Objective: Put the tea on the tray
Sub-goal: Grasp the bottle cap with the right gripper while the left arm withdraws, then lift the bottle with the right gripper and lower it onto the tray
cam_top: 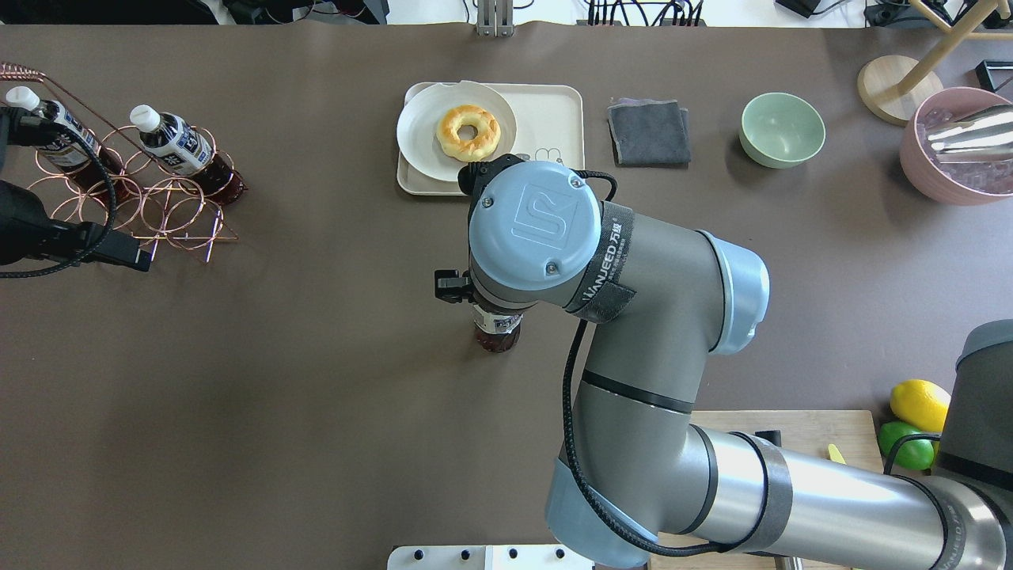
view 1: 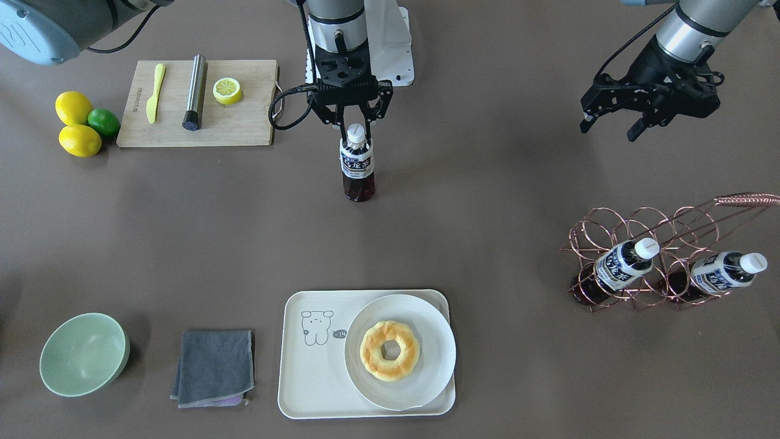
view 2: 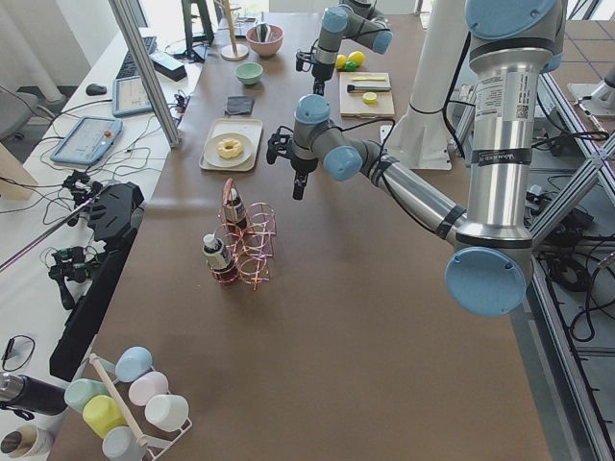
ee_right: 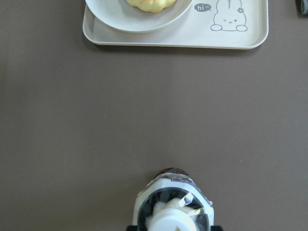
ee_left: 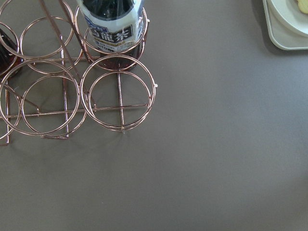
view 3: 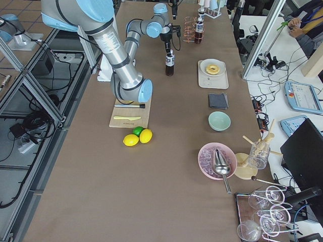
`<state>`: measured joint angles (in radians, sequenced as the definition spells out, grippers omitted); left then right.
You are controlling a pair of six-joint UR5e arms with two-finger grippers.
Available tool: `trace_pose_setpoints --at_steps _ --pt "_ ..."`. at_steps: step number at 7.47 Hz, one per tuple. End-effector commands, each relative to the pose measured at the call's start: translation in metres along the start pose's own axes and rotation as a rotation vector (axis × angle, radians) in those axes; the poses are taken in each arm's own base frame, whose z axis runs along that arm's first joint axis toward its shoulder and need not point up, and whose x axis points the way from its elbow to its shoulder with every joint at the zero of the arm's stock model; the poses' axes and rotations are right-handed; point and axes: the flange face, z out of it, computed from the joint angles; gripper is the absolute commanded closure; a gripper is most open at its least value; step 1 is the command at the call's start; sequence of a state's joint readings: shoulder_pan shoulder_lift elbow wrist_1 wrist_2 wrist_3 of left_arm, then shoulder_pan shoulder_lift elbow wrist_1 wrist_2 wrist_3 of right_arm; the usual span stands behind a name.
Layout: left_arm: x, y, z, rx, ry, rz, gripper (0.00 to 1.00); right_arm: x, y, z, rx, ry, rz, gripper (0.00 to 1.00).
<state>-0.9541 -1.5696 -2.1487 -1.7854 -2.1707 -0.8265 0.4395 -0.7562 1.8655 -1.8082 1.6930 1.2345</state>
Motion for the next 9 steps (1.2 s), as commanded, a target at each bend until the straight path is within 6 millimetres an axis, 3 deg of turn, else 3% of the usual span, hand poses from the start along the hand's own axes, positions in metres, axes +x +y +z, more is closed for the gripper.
trace_pose_setpoints --at_steps 1,3,5,7,8,9 --pt "-0.001 0.0 0.002 -0.002 -0.003 -0.001 0.05 -0.008 -0.009 -0.012 0.025 -0.004 0.004 1.0" --pt "-0.001 0.0 0.003 -0.002 -0.004 0.001 0.05 0.0 -0.033 -0.023 0.059 -0.001 0.004 1.0" --pt "-0.025 0.019 -0.021 0.011 -0.021 -0.027 0.05 0.012 -0.092 -0.034 0.111 0.031 0.028 1.0" --pt "-0.073 0.047 -0.032 0.007 0.003 -0.058 0.05 0.035 -0.17 -0.034 0.093 0.081 0.036 1.0" --pt "-0.113 0.065 -0.033 0.041 0.016 -0.067 0.05 0.041 -0.211 -0.034 0.089 0.1 0.023 1.0" --pt "-0.136 0.086 -0.031 0.061 0.032 -0.051 0.05 0.052 -0.242 -0.012 0.103 0.086 0.028 1.0"
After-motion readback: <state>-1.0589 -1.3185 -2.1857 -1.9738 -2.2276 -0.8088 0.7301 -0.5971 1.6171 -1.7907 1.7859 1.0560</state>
